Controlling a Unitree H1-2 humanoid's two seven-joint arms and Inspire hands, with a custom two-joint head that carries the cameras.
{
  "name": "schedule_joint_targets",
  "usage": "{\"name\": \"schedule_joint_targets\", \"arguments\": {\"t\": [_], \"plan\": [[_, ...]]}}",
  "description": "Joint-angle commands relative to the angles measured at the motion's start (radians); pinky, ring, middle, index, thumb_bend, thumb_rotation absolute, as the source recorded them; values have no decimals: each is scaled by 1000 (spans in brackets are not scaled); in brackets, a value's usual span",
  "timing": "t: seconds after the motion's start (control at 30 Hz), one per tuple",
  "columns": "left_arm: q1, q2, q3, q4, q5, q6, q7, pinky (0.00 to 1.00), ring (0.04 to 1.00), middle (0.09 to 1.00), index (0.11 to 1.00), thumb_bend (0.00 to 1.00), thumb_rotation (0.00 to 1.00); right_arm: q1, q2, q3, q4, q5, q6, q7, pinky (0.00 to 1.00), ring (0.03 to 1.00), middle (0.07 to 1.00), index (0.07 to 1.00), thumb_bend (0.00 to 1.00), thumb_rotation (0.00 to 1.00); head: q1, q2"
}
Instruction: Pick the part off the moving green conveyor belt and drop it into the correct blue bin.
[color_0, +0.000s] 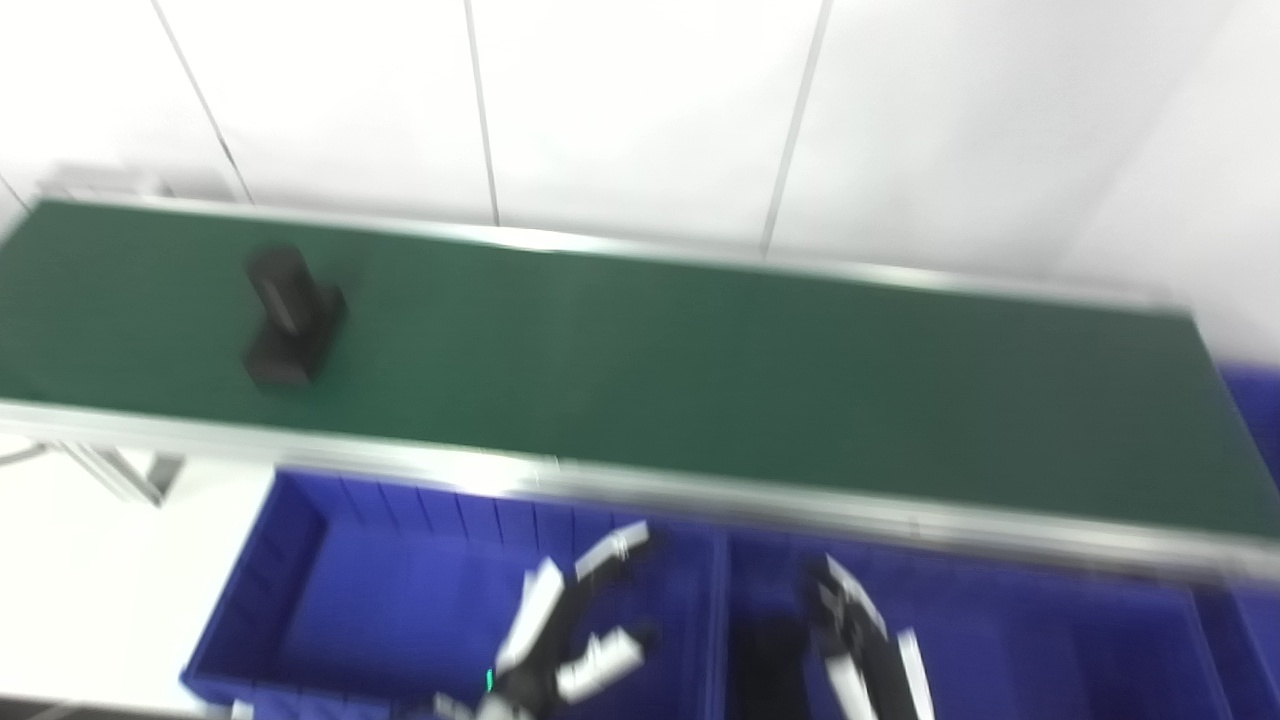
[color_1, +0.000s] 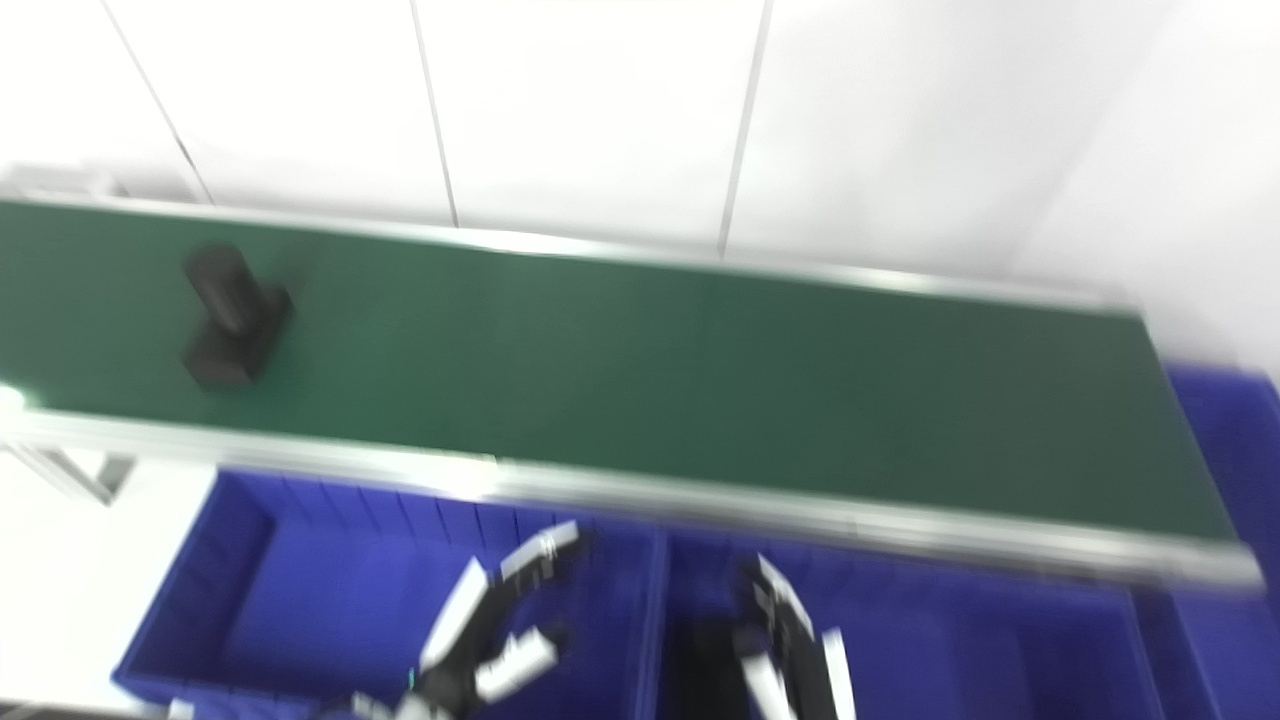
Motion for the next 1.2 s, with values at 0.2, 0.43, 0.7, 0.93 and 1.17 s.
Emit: {"name": "schedule_joint_targets", "arguments": {"t": [0.2,0.43,0.7,0.93,1.17], "plan": [[-32,-17,-20,14,6,-37,38,713,812,852,811,764,905,-19,-9,-2,1,21,-50,12,780,825,870,844,826,952,27,-27],[-36,-13,-35,13,-5,-37,50,712,809,847,802,740,869,-19,-8,-4,0,25,-50,12,777,821,865,844,808,953,30,-26],[-46,-24,-40,28,-11,-37,50,720,811,849,804,746,861,-13,-15,-4,-21,26,-50,20,777,824,869,845,823,958,17,-22],[-55,-36,-41,42,-13,-37,49,725,816,853,806,762,866,55,-30,-6,-241,63,-50,95,812,838,869,846,863,935,8,-22],[-66,-47,-43,62,-19,-37,46,727,819,854,808,767,862,68,7,-74,-419,124,-50,200,830,836,870,849,842,940,0,-25]]}}
